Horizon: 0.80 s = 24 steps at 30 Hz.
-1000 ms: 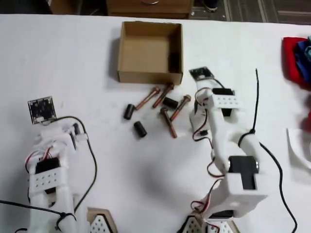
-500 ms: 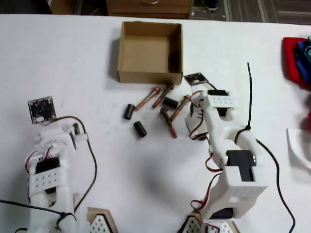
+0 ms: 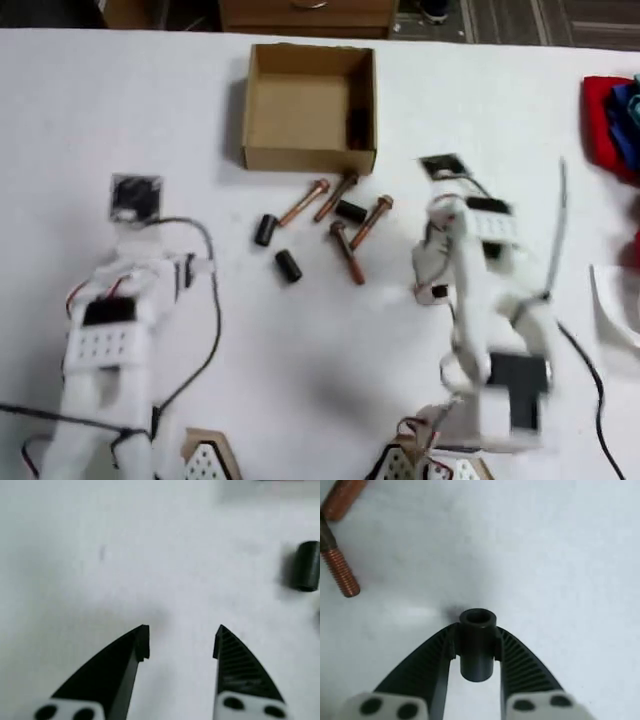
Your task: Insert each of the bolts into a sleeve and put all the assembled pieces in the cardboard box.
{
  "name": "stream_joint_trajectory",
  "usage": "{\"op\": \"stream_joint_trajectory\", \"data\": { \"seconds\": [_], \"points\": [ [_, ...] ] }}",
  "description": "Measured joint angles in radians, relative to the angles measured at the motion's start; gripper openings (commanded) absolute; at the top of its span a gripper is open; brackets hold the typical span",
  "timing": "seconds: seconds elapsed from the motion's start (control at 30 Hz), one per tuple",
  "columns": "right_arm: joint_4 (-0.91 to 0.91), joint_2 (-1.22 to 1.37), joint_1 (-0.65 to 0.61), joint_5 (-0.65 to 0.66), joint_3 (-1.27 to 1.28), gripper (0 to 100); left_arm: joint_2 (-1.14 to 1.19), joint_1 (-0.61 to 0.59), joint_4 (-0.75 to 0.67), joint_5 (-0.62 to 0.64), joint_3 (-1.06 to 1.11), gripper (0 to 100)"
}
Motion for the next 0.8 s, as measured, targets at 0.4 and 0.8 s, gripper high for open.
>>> {"op": "stream_joint_trajectory", "data": {
  "seconds": [0.4, 0.8],
  "points": [
    [-0.212, -0.542, 0.094, -0.262, 0.342, 2.0, 0.697, 0.408, 0.402, 0.445, -0.761, 22],
    [-0.353, -0.296, 0.110, -0.273, 0.322, 2.0, 0.936, 0.620, 0.468, 0.792, -1.002, 22]
  ]
}}
